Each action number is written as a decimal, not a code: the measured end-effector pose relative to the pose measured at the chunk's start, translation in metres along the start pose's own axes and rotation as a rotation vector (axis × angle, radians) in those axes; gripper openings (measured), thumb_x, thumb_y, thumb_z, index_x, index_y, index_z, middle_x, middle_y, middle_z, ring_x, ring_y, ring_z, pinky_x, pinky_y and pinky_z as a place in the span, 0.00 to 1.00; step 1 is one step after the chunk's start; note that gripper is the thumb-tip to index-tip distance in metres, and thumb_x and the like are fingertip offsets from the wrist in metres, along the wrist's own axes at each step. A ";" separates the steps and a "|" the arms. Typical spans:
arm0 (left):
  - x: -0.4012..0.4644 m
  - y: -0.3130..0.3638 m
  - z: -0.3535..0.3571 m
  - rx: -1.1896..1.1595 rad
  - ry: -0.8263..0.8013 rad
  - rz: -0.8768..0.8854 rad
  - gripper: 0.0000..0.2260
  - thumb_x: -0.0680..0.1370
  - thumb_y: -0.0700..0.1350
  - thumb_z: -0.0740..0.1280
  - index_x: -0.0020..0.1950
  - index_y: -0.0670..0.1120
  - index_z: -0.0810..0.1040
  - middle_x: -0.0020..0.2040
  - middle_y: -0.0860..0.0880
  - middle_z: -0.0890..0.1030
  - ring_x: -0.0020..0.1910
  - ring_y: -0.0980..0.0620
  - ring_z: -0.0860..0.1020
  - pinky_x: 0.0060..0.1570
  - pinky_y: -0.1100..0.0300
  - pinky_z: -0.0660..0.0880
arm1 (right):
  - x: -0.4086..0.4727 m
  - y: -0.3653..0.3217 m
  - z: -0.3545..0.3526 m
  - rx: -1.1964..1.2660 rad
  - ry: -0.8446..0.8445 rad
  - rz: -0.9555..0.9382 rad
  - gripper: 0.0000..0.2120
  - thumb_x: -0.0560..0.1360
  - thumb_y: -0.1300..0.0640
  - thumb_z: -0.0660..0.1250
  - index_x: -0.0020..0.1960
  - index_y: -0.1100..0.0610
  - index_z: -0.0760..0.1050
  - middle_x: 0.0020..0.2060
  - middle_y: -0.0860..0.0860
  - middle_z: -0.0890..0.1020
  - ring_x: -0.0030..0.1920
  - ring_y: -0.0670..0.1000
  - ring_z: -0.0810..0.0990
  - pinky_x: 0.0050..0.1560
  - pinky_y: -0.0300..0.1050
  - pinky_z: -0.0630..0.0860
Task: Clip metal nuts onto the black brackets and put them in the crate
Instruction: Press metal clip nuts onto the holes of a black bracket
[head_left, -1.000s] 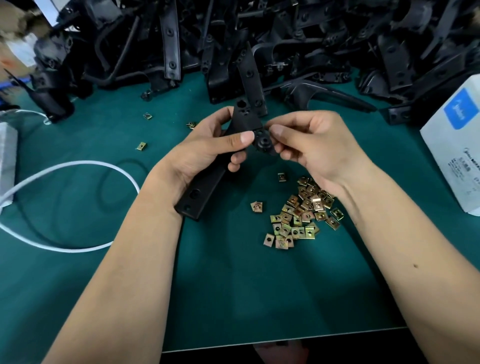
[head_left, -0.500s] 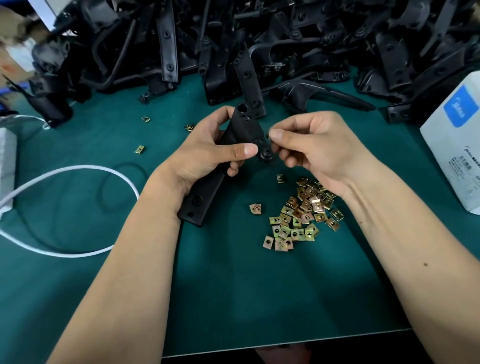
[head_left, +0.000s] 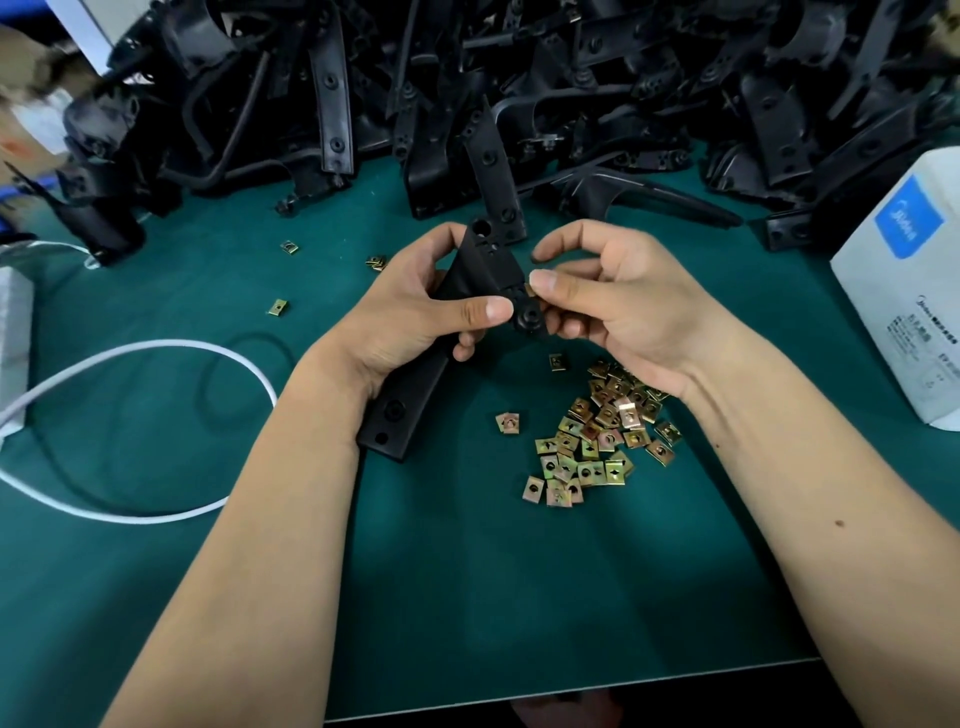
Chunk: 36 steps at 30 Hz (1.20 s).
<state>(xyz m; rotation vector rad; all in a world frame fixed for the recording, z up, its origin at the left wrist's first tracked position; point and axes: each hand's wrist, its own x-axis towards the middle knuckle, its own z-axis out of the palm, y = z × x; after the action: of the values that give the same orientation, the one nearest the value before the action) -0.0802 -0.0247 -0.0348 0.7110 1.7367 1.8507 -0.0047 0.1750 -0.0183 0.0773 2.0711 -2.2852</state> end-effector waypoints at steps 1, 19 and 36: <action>0.000 0.000 0.000 0.002 -0.008 -0.004 0.24 0.71 0.39 0.77 0.61 0.42 0.68 0.40 0.48 0.81 0.28 0.52 0.71 0.27 0.61 0.73 | 0.000 0.000 -0.001 -0.006 -0.011 0.001 0.10 0.78 0.67 0.69 0.58 0.61 0.74 0.34 0.53 0.84 0.31 0.48 0.79 0.30 0.35 0.72; 0.005 -0.006 0.006 0.070 0.192 0.033 0.16 0.75 0.38 0.77 0.54 0.44 0.71 0.39 0.50 0.81 0.29 0.52 0.72 0.28 0.60 0.73 | 0.009 0.017 0.012 -0.103 0.210 -0.090 0.12 0.84 0.58 0.66 0.49 0.65 0.83 0.39 0.60 0.86 0.35 0.54 0.84 0.31 0.41 0.75; 0.002 -0.003 -0.004 -0.136 0.354 -0.028 0.10 0.80 0.46 0.72 0.42 0.50 0.74 0.39 0.46 0.79 0.30 0.49 0.71 0.28 0.59 0.71 | -0.001 -0.004 -0.028 -0.962 -0.182 -0.032 0.14 0.64 0.43 0.83 0.42 0.48 0.84 0.36 0.47 0.84 0.32 0.40 0.76 0.35 0.33 0.72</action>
<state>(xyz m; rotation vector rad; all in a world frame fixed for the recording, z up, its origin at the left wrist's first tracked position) -0.0843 -0.0263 -0.0382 0.3176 1.7940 2.1512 -0.0040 0.2035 -0.0174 -0.1972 2.7822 -1.0324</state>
